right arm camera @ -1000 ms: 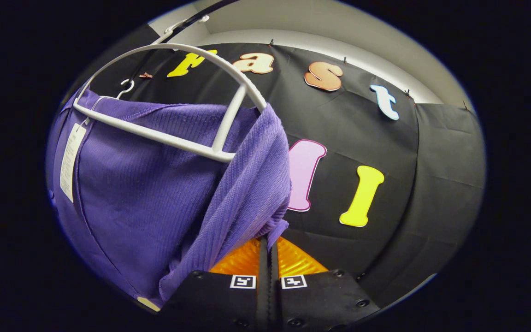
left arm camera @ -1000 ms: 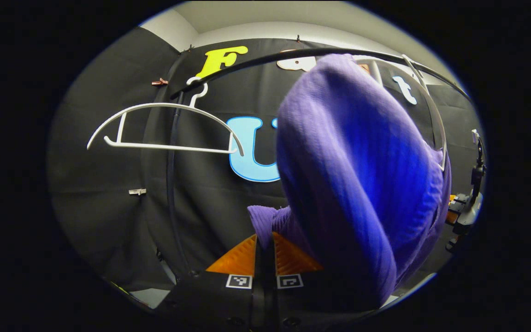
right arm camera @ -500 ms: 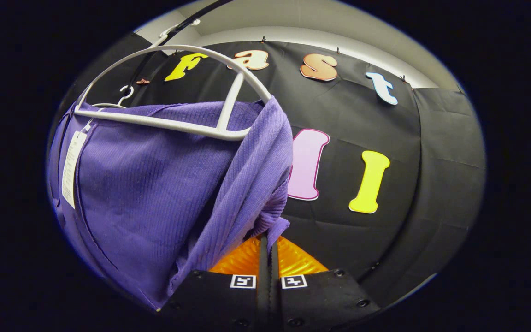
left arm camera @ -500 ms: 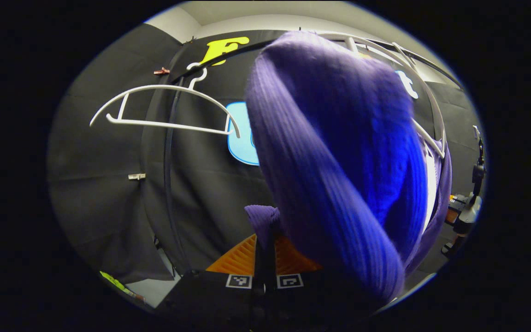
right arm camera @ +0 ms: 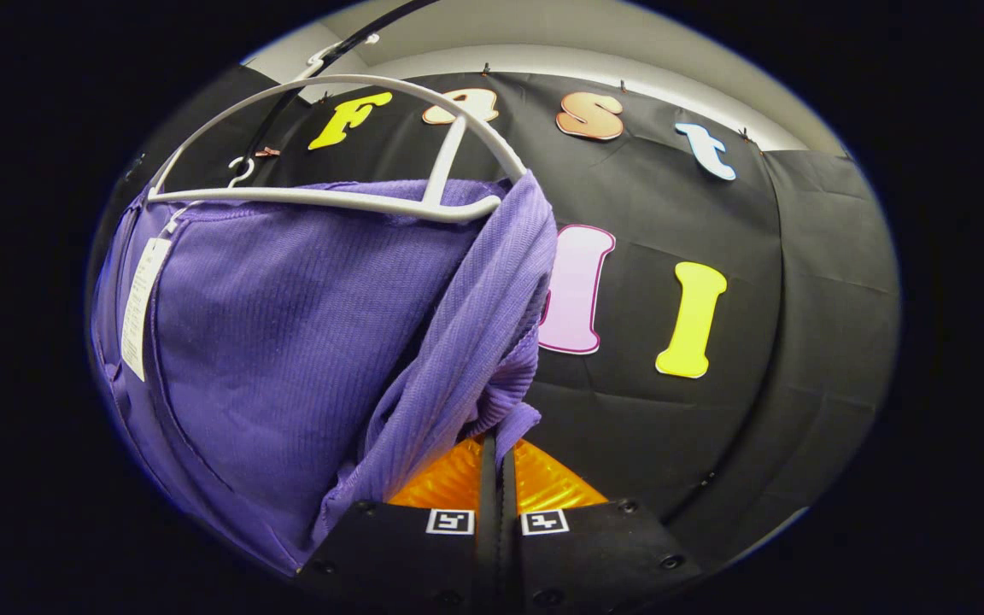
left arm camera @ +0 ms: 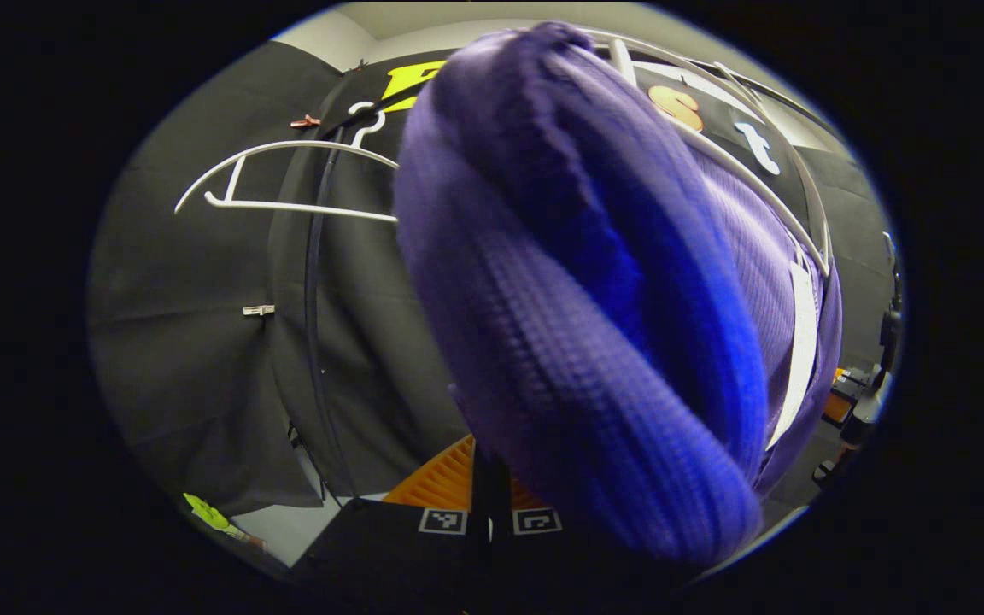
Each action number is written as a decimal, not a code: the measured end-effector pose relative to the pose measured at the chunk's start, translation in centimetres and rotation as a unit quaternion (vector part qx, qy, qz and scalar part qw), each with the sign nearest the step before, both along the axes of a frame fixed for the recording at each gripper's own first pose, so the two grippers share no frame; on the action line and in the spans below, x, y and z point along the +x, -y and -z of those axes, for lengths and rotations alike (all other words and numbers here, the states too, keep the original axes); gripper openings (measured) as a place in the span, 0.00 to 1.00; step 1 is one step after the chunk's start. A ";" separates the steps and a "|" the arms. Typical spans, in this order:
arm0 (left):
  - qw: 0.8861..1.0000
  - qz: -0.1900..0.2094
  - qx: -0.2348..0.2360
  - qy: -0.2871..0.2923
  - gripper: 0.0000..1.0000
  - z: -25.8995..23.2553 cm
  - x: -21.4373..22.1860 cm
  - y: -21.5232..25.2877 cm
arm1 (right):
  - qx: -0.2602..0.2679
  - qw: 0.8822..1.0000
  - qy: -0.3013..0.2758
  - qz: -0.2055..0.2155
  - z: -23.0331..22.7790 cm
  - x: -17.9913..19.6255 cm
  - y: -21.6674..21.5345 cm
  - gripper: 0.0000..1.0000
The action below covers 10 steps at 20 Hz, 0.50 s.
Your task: Grasp the clothes on the hanger with both hands and then place them into the laundry hamper below.
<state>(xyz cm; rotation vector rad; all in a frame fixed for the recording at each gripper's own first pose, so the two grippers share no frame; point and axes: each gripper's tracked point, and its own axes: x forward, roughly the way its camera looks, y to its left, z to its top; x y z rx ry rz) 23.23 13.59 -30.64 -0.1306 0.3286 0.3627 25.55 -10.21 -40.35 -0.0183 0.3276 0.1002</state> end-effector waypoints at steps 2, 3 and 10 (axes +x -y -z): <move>1.000 -0.001 -0.011 -0.002 0.06 0.4 -0.2 0.6 | 0.003 1.000 -0.001 0.003 0.1 -0.3 0.1 0.05; 1.000 -0.001 -0.008 -0.004 0.06 0.5 0.1 0.7 | 0.000 1.000 -0.002 0.004 0.2 -0.2 0.1 0.05; 0.997 -0.003 -0.044 -0.062 0.07 6.1 -1.7 2.7 | 0.044 0.996 -0.083 -0.009 5.3 -4.0 -1.6 0.06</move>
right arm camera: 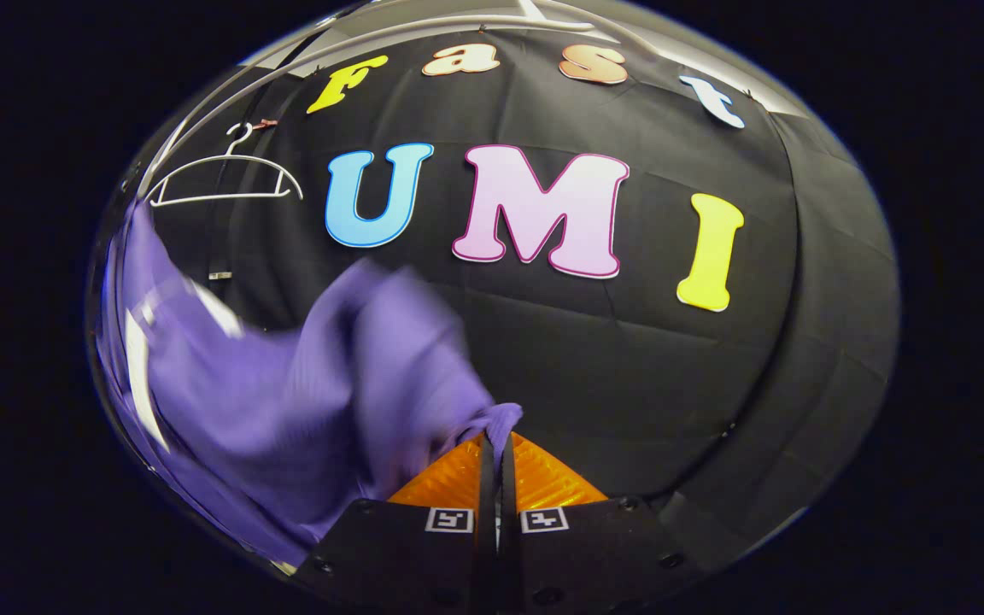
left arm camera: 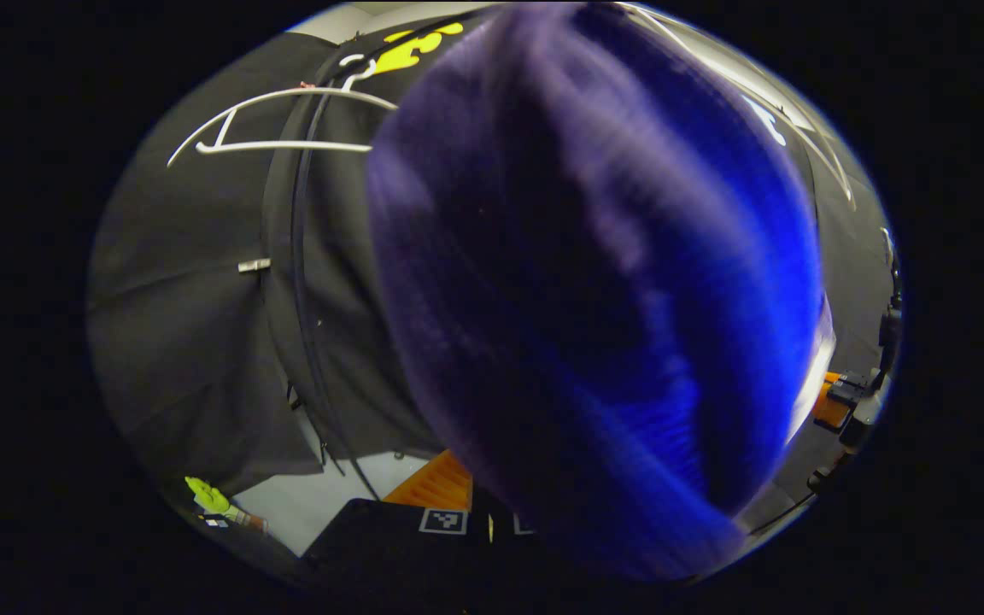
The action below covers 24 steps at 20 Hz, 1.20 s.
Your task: Grasp the clothes on the hanger with both hands and then place them into the laundry hamper below.
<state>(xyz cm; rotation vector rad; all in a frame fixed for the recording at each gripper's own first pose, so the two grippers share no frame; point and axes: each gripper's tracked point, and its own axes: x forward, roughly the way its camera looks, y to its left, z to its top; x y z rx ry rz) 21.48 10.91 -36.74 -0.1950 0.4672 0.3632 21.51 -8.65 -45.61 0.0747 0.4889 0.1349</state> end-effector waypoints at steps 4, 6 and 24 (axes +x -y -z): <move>0.999 0.023 -0.037 0.012 0.05 0.1 -2.2 4.6 | 0.042 0.998 -0.008 -0.051 -2.4 -3.7 -5.1 0.06; 0.999 0.042 -0.027 0.008 0.05 0.1 -2.9 7.1 | 0.065 0.995 -0.003 -0.078 -4.4 -5.2 -7.5 0.06; 0.998 0.059 -0.035 -0.003 0.05 -1.8 -3.9 8.9 | 0.098 0.975 -0.059 -0.190 -5.9 -10.0 -17.4 0.10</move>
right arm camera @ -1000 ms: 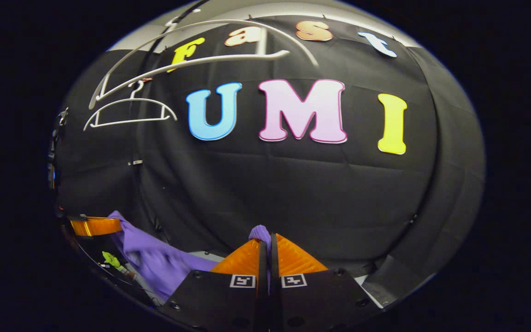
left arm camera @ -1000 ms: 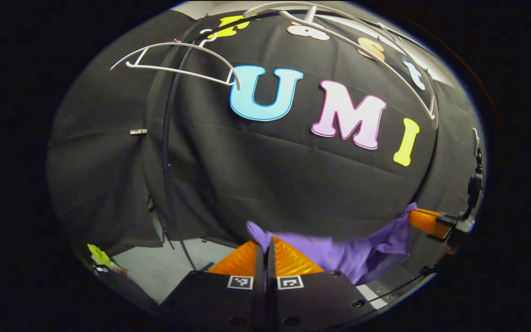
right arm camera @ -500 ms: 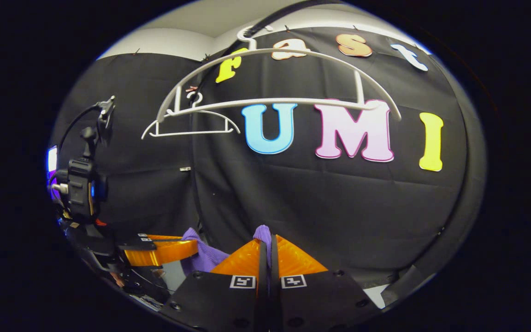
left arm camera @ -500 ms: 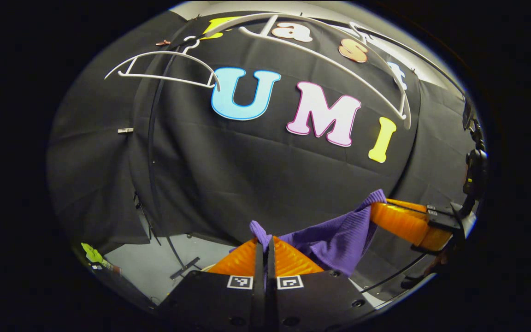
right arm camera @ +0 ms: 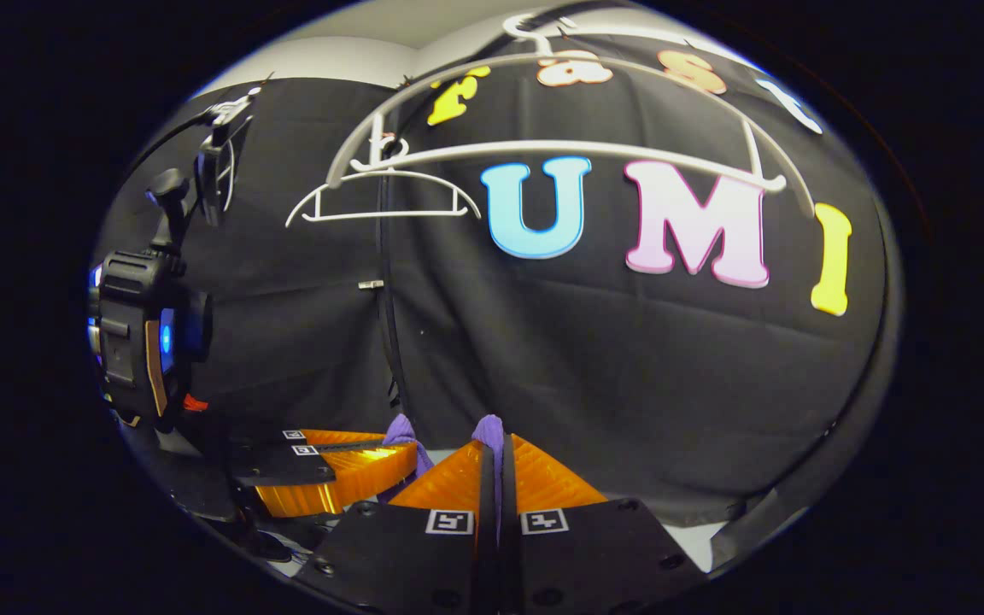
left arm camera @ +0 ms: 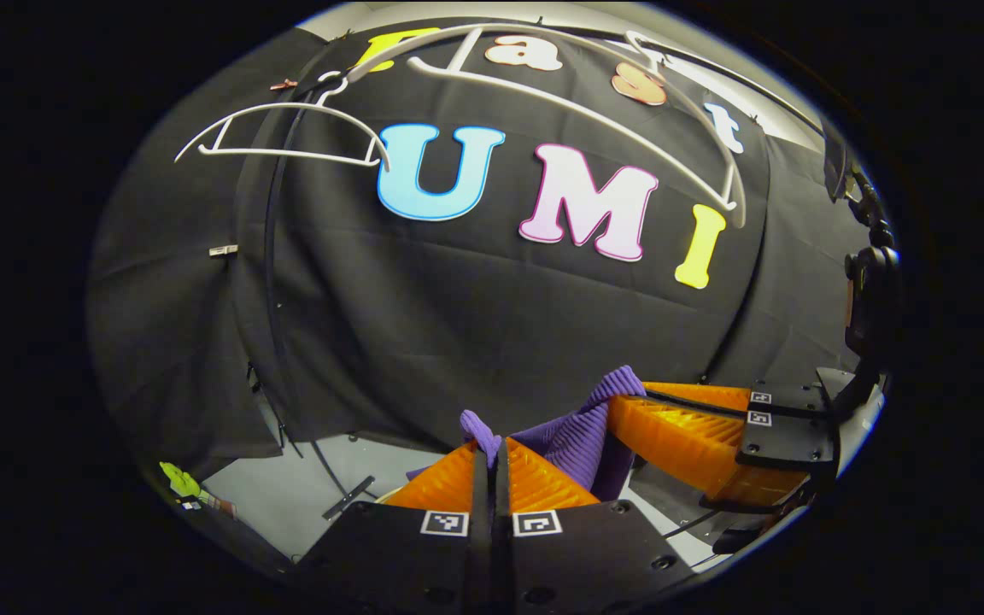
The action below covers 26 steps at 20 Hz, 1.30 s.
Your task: Grasp the clothes on the hanger with both hands and then place them into the laundry hamper below.
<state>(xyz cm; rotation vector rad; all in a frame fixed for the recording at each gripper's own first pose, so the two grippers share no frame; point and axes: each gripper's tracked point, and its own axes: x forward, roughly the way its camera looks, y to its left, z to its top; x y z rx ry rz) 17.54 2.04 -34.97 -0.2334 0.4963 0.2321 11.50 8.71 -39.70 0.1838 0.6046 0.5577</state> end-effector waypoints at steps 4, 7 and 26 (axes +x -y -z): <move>0.999 0.004 -0.009 -0.046 0.05 3.3 -0.9 -1.0 | 0.005 0.998 -0.060 -0.013 3.9 -1.6 -1.0 0.06; 0.998 -0.002 -0.018 -0.066 0.05 4.9 -1.4 -1.7 | 0.003 0.994 -0.108 -0.014 6.3 -2.9 -1.4 0.05; 0.999 -0.017 -0.039 -0.024 0.05 -0.9 0.5 -3.0 | 0.043 0.995 -0.084 -0.037 0.8 0.0 -4.7 0.05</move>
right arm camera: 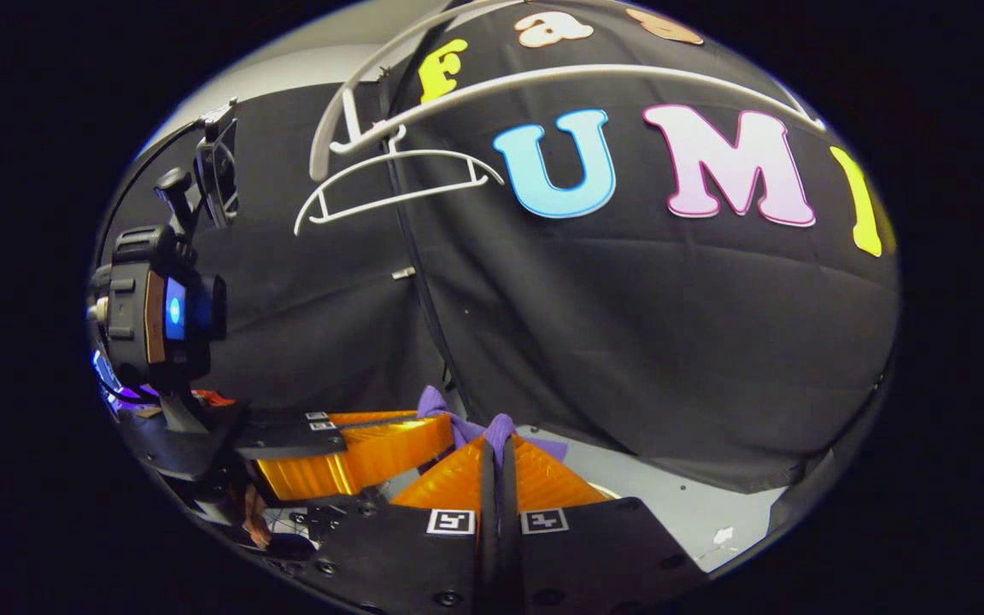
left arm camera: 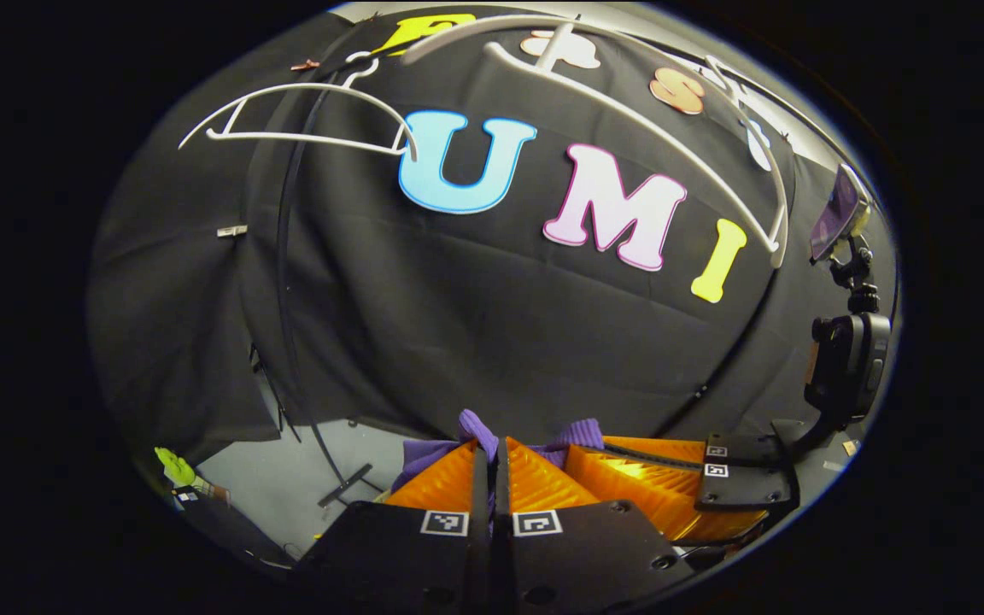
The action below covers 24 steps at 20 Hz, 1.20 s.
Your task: Grasp the clothes on the hanger with both hands and then place them into the laundry hamper below.
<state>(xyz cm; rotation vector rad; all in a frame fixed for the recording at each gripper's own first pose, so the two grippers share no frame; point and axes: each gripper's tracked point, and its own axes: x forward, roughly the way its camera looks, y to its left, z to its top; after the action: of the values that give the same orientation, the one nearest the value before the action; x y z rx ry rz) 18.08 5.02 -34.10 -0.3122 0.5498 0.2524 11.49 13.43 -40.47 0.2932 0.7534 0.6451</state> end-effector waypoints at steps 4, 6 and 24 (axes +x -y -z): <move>0.999 -0.008 -0.004 -0.031 0.03 1.9 -0.9 -0.8 | -0.037 0.999 -0.039 0.001 3.0 -1.1 1.1 0.06; 1.000 -0.005 0.012 -0.010 0.12 0.8 -0.4 -1.2 | -0.032 0.999 -0.026 0.003 2.3 -1.0 1.0 0.26; 0.999 0.016 0.029 0.026 0.96 -1.7 -1.5 0.2 | -0.067 0.996 0.043 0.036 0.0 0.3 4.4 0.98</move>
<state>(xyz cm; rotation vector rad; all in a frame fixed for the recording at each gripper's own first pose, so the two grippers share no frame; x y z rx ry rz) 16.59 4.83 -32.39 -0.2522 0.4952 0.2295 11.77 8.99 -40.46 0.1675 0.6974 0.5337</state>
